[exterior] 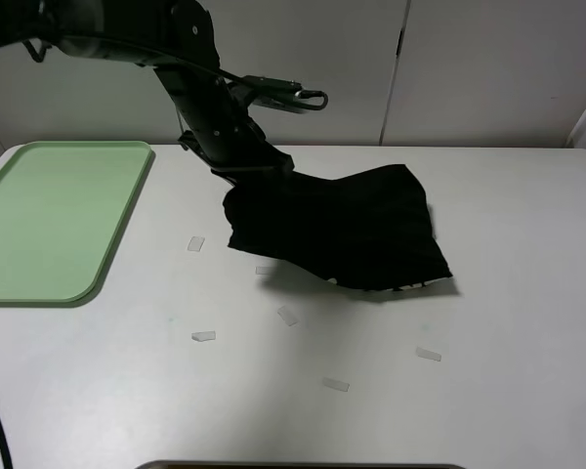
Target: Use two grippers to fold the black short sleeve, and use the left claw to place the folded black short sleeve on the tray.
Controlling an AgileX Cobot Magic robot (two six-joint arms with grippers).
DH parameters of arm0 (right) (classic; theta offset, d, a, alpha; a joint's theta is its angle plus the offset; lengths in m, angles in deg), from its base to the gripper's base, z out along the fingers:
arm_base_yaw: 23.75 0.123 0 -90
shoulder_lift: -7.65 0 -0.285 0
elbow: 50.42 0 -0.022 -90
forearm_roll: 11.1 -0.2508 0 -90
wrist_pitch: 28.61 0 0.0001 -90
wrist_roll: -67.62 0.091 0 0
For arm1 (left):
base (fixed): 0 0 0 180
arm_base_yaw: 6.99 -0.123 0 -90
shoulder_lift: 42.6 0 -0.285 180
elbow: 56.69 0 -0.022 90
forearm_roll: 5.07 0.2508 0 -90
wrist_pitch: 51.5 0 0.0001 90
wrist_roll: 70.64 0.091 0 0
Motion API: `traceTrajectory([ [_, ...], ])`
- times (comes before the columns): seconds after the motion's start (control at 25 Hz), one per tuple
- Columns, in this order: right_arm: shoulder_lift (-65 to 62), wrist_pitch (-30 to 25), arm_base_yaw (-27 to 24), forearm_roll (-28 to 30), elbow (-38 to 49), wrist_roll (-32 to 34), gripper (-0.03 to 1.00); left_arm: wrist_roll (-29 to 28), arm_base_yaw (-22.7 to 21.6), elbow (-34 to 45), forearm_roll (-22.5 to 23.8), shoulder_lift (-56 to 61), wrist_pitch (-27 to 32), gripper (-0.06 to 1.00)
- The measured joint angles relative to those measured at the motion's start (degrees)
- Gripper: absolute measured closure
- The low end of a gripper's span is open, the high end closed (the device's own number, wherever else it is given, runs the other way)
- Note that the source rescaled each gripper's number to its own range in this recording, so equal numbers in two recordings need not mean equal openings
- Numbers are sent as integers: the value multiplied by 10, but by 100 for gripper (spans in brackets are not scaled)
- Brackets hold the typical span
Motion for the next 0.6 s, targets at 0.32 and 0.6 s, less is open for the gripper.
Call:
traceTrajectory([
  [0.32, 0, 0, 0, 0, 0, 0, -3, 22, -30, 0, 96, 78, 107, 94],
  [0.6, 0, 0, 0, 0, 0, 0, -3, 44, -39, 0, 107, 111, 157, 94],
])
